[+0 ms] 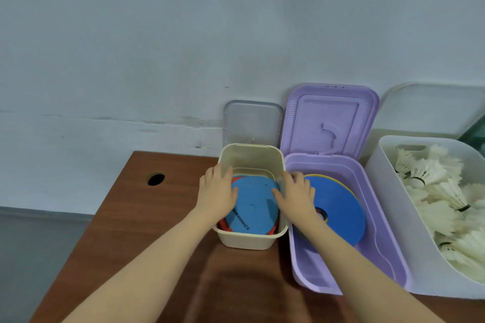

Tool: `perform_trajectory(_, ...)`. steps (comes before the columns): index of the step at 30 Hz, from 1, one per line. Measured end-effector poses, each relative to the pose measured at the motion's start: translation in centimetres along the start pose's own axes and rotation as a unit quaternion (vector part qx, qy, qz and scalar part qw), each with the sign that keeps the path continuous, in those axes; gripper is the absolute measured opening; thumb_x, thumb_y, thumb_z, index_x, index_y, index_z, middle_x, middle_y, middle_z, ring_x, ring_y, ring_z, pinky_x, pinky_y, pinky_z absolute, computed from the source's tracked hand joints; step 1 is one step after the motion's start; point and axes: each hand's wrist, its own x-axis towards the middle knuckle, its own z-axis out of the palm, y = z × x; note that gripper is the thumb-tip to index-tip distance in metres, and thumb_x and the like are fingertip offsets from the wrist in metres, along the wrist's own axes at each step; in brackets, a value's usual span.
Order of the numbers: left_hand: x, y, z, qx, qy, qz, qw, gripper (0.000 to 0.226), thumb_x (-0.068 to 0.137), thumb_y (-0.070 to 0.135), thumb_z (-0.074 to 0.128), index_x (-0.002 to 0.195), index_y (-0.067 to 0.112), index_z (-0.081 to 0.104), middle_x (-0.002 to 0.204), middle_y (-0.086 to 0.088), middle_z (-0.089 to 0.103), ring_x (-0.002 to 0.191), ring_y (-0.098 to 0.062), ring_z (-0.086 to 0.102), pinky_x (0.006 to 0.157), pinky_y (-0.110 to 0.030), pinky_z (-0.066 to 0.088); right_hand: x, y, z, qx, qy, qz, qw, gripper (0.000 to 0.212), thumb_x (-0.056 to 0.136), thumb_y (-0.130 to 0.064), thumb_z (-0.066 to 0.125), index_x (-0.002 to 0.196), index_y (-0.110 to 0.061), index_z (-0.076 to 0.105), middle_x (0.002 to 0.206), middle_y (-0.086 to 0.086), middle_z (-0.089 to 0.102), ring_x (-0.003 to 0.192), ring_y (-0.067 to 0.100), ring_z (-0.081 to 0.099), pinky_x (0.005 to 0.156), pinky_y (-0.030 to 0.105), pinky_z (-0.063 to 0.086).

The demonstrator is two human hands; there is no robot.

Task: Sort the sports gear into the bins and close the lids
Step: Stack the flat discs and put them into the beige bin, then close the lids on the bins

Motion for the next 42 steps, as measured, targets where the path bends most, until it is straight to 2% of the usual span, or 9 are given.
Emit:
perform_trajectory(9,4.4,-0.3,-4.2,-0.005,0.058,0.041,0.997,0.056,0.096,0.033,0.040,0.146,0.015,0.022,0.151,-0.014,0.020,0.136,-0.032,0.021,0.109,-0.042,0.018,5.0,-2.6,-3.7,0.034,0.096,-0.096,0.990,0.046,0.093,-0.024,0.048,0.137,-0.013,0.039,0.139,0.007,0.040,0.123,0.029,0.038,0.097,0.039,0.027)
perform_trajectory(15,9.8,-0.3,-5.8,-0.005,0.072,0.050,0.996,0.061,0.097,0.038,0.037,0.148,0.018,0.012,0.154,-0.016,0.010,0.136,-0.034,0.020,0.109,-0.044,0.020,9.7,-4.2,-5.3,-0.089,0.130,-0.113,0.981,0.058,0.093,-0.034,0.045,0.146,-0.020,0.024,0.155,0.006,0.019,0.140,0.022,0.017,0.106,0.041,0.006)
perform_trajectory(17,11.3,-0.7,-5.6,-0.010,0.070,0.051,0.996,0.063,0.097,0.041,0.034,0.149,0.021,0.005,0.155,-0.016,0.005,0.138,-0.034,0.017,0.110,-0.045,0.020,10.9,-4.5,-4.9,-0.137,0.142,-0.117,0.973,0.062,0.091,-0.035,0.051,0.146,-0.019,0.026,0.152,0.010,0.025,0.140,0.026,0.020,0.107,0.046,0.000)
perform_trajectory(20,12.8,-1.7,-5.0,-0.012,0.083,0.077,0.993,0.062,0.098,0.042,0.031,0.149,0.023,0.002,0.156,-0.010,0.001,0.140,-0.029,0.015,0.109,-0.044,0.021,12.0,-4.5,-4.0,-0.197,0.170,-0.112,0.959,0.070,0.078,-0.034,0.069,0.139,-0.015,0.042,0.139,0.014,0.046,0.130,0.033,0.041,0.106,0.051,0.008)
perform_trajectory(24,14.1,-2.5,-3.9,0.019,0.102,0.142,0.984,0.061,0.099,0.040,0.028,0.149,0.023,-0.001,0.157,0.000,-0.008,0.144,-0.023,0.005,0.112,-0.041,0.017,12.6,-4.5,-2.9,-0.223,0.203,-0.113,0.947,0.074,0.074,-0.035,0.071,0.139,-0.014,0.040,0.136,0.012,0.050,0.128,0.030,0.039,0.108,0.050,0.010)
perform_trajectory(28,15.0,-2.8,-3.3,0.011,0.103,0.161,0.981,0.062,0.099,0.039,0.030,0.149,0.022,-0.001,0.157,-0.001,-0.006,0.144,-0.024,0.004,0.113,-0.040,0.016,13.2,-4.3,-3.0,-0.185,0.214,-0.114,0.952,0.069,0.076,-0.029,0.067,0.138,-0.015,0.041,0.133,0.005,0.051,0.118,0.025,0.045,0.100,0.047,0.017)
perform_trajectory(34,14.1,-4.0,-2.8,-0.086,0.133,0.135,0.978,0.063,0.097,0.037,0.039,0.149,0.024,0.006,0.153,-0.005,0.013,0.134,-0.027,0.029,0.104,-0.044,0.033,13.2,-5.1,-3.2,-0.064,0.231,-0.159,0.958,0.059,0.079,-0.025,0.052,0.136,-0.014,0.042,0.128,0.006,0.050,0.111,0.024,0.038,0.095,0.042,0.025)
perform_trajectory(38,13.2,-4.4,-2.7,-0.146,0.134,0.143,0.970,0.060,0.097,0.036,0.038,0.149,0.027,0.009,0.151,-0.003,0.011,0.127,-0.024,0.039,0.098,-0.041,0.044,12.9,-5.5,-2.6,-0.037,0.201,-0.117,0.972,0.059,0.085,-0.027,0.053,0.142,-0.021,0.036,0.136,0.017,0.038,0.122,0.039,0.038,0.097,0.049,0.033)
perform_trajectory(42,12.6,-4.1,-3.1,-0.206,0.135,0.114,0.963,0.054,0.097,0.036,0.037,0.147,0.030,0.016,0.148,0.001,0.011,0.114,-0.021,0.051,0.088,-0.029,0.048,11.6,-6.4,-2.0,0.059,0.158,-0.095,0.981,0.064,0.092,-0.028,0.053,0.146,-0.032,0.021,0.143,0.016,0.025,0.125,0.034,0.036,0.099,0.044,0.036)
